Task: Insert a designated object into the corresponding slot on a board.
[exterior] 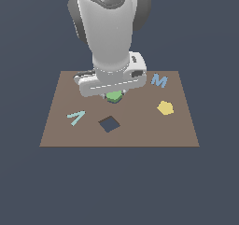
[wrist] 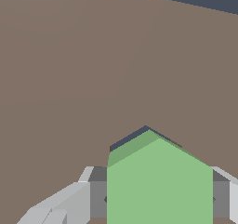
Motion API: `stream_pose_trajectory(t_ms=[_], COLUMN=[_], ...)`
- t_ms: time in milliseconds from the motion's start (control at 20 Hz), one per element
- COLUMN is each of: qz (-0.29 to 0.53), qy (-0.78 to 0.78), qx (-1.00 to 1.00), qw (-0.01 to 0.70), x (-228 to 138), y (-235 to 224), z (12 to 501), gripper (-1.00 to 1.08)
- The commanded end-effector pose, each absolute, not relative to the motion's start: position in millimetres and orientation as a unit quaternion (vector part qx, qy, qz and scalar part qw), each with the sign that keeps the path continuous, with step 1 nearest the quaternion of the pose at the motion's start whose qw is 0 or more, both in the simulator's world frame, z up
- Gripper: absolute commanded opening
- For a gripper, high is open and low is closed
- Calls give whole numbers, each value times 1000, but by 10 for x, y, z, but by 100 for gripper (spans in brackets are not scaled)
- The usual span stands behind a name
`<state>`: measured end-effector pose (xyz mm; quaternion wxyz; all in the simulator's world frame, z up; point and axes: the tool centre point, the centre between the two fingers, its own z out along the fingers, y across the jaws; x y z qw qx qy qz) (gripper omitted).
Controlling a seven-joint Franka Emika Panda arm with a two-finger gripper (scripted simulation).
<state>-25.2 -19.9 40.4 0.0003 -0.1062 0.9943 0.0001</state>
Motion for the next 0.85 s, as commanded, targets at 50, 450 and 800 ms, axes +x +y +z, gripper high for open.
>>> stream_pose_trajectory(t_ms=[50,450,800], qz=[0,0,0], qy=[994,994,994], qx=[-107,-109,-109], qw=[0,1,1], x=[-251,-254,-254], y=[-199,-200,-200], z=[389,306,306], gripper=[-100,100,100])
